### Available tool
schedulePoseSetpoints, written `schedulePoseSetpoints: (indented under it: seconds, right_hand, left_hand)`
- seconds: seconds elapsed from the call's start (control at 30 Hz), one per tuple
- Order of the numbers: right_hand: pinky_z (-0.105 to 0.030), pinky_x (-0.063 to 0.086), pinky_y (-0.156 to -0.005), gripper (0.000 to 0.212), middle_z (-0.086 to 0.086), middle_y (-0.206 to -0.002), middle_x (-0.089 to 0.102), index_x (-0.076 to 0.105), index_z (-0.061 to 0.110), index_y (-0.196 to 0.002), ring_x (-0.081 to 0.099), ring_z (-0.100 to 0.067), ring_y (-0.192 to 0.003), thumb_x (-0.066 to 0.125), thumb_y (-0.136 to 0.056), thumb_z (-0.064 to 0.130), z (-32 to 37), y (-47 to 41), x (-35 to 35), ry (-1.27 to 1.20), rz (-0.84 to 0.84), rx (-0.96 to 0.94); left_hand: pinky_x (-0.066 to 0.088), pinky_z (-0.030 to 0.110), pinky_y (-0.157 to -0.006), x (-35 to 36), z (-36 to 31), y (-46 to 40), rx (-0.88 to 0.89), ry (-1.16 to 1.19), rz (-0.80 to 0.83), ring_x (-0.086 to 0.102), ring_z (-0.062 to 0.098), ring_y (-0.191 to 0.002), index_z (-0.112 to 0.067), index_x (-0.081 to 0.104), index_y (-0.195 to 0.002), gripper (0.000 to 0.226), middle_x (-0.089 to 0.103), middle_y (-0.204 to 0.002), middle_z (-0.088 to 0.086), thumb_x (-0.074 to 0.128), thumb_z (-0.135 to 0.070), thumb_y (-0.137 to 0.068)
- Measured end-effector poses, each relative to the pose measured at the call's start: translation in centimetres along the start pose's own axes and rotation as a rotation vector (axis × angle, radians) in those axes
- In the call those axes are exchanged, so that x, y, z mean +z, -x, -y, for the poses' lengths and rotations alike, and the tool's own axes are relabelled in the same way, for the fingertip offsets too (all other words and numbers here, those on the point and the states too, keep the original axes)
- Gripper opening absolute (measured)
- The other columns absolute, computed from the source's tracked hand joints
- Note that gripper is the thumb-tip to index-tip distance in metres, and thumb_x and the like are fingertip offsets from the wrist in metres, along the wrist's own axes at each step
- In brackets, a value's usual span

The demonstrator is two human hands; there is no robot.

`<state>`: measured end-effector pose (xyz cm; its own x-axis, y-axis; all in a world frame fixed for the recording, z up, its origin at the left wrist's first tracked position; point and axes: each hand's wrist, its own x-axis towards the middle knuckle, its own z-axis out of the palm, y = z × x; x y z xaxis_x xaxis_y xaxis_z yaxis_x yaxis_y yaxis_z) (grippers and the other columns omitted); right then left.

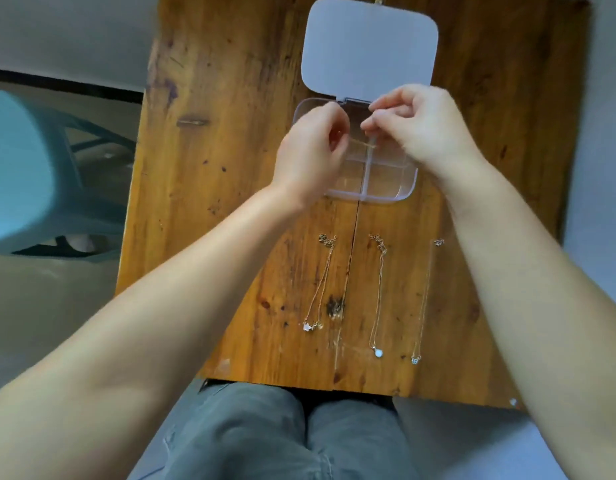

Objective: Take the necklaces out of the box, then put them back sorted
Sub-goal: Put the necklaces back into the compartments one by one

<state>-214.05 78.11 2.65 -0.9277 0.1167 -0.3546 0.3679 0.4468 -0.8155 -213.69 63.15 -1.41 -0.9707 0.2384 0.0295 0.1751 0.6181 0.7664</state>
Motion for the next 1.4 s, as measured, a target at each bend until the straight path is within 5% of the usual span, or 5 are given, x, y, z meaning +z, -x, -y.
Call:
schedulePoseSetpoints:
  seconds: [0.3,0.67,0.8,1.0,1.4]
  right_hand:
    - [-0.044,0.057,-0.083,0.014,-0.010,-0.098,0.070,0.062,0.023,-0.089,0.068,-0.027,-0.089,0.052,-0.090,0.013,-3.4,-5.5,2.7,0.252,0.002,0.128]
    - [-0.005,0.047,-0.058,0.012,0.007,-0.080,0.066,0.061,0.022,-0.093,0.064,0.000,-0.065,0.052,-0.093,0.014,-5.7,2.8,0.6,0.217,-0.084,-0.004]
    - [-0.018,0.047,-0.060,0.017,0.001,-0.075,0.066,0.059,0.023,-0.086,0.063,-0.015,-0.065,0.052,-0.091,0.008,-10.5,10.2,1.4,0.228,-0.051,0.147]
    - [-0.026,0.053,-0.067,0.022,0.007,-0.096,0.056,0.055,0.019,-0.111,0.058,-0.008,-0.077,0.056,-0.092,0.031,-16.5,21.8,4.9,0.447,0.173,0.387]
    - [-0.014,0.042,-0.059,0.015,0.003,-0.101,0.059,0.061,0.015,-0.102,0.056,-0.008,-0.076,0.048,-0.097,0.021,-17.6,25.2,6.8,0.385,0.004,0.255]
  left_hand:
    - [0.036,0.042,-0.084,3.8,3.1,-4.9,0.136,-0.426,0.190,0.051,0.032,-0.106,-0.008,0.060,-0.102,0.022,0.066,-0.107,0.011,0.043,-0.015,-0.091]
    - [0.044,0.043,-0.068,2.1,1.7,1.1,0.344,-0.293,0.160,0.054,0.033,-0.084,-0.001,0.061,-0.093,0.018,0.061,-0.091,0.018,0.046,-0.012,-0.089]
    - [0.046,0.042,-0.058,3.9,0.2,8.7,0.458,-0.220,0.343,0.057,0.032,-0.073,-0.002,0.063,-0.090,0.012,0.062,-0.081,0.016,0.054,-0.008,-0.085]
    - [0.043,0.044,-0.091,9.2,0.4,9.5,0.332,-0.446,0.543,0.039,0.032,-0.124,-0.009,0.044,-0.132,0.041,0.044,-0.138,0.014,0.050,-0.013,-0.091]
    - [0.045,0.038,-0.073,9.4,1.7,10.6,0.543,-0.606,0.590,0.048,0.029,-0.093,-0.005,0.049,-0.113,0.021,0.053,-0.107,0.013,0.048,-0.008,-0.092]
